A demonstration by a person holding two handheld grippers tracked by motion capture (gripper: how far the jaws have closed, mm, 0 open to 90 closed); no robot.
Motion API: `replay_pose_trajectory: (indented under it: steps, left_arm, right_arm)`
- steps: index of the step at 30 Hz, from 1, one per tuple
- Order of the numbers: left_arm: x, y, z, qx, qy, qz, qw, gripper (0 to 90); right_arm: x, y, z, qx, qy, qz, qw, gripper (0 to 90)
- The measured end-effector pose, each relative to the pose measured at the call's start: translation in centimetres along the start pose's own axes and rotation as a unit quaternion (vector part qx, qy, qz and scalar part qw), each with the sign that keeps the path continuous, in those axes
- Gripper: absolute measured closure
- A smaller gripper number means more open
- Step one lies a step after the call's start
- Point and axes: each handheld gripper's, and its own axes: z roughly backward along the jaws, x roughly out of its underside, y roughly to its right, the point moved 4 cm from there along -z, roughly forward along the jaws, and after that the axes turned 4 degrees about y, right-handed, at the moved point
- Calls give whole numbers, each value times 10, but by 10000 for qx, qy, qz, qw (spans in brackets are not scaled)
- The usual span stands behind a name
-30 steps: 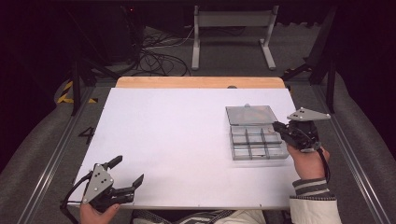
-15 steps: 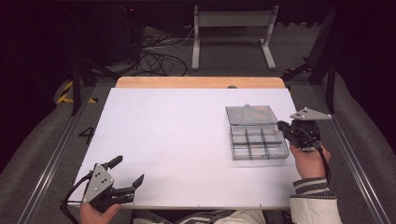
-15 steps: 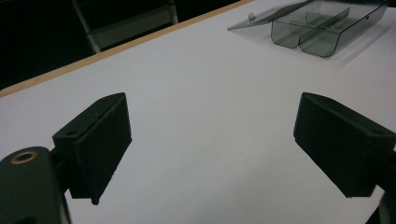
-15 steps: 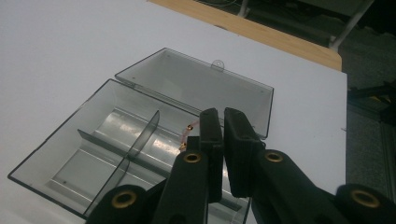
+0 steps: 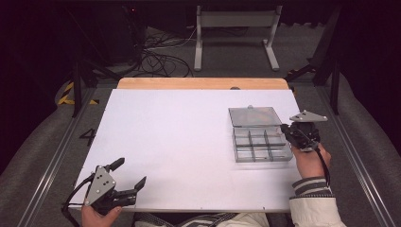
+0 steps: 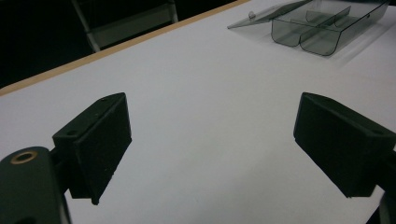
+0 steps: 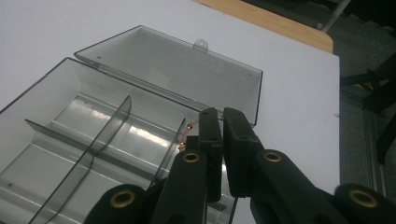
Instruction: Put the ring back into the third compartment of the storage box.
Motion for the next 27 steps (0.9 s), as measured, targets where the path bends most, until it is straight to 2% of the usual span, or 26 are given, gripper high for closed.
replay_pose_trajectory:
  steps: [5,27]
  left_arm:
    - [0,0,0,-1,0,-2,10000,116]
    - [0,0,0,-3,-17,-30,10000,116]
  right_arm:
    - [6,4,-7,-30,-70,-108,9999,867]
    - [21,4,-32,-150,-558,-149,9982,864]
